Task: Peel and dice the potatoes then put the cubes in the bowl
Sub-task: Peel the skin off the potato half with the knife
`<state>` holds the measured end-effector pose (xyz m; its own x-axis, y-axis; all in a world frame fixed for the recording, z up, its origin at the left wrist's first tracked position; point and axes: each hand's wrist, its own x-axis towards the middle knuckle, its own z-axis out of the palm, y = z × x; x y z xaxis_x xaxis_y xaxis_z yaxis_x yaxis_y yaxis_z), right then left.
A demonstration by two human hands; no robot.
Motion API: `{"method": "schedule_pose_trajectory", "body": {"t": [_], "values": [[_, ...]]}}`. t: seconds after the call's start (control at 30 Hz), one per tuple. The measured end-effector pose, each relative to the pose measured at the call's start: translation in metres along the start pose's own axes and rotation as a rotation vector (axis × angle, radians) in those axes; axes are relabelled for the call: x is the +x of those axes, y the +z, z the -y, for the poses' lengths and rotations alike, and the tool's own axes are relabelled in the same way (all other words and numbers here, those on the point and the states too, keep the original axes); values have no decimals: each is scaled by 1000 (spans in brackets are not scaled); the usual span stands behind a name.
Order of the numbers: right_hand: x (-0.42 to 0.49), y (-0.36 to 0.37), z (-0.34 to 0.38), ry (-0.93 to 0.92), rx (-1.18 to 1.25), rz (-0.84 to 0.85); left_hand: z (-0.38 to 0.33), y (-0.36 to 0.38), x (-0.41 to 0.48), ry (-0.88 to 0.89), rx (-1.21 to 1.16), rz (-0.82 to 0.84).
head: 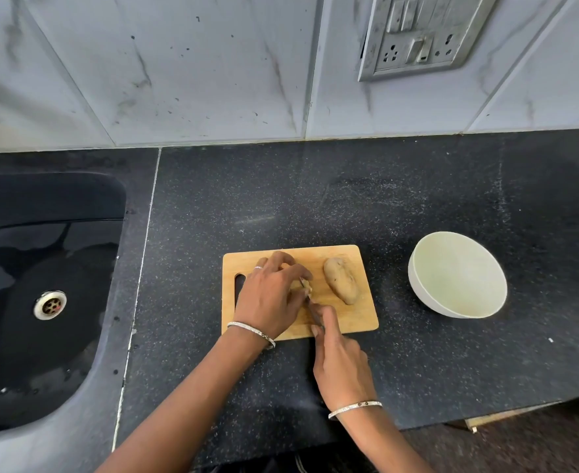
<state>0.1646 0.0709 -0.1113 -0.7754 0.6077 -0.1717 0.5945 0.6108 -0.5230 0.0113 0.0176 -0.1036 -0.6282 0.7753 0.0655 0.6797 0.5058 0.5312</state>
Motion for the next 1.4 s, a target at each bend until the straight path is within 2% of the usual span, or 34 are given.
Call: {"method": "schedule_pose_trajectory", "body": {"t": [0.27, 0.4, 0.67, 1.1, 1.4], "values": [[0, 2, 1, 36, -8, 19, -13, 8, 16, 35, 186, 31], [-2, 0, 6, 48, -30, 38, -13, 5, 18, 16, 201, 58], [-9, 0, 21, 81, -210, 88, -10, 2, 25, 12, 242, 120], [-19, -4, -5, 2, 71, 40, -4, 0, 36, 24, 113, 150], [-62, -30, -35, -2, 162, 144, -3, -2, 33, -5, 44, 174]]}}
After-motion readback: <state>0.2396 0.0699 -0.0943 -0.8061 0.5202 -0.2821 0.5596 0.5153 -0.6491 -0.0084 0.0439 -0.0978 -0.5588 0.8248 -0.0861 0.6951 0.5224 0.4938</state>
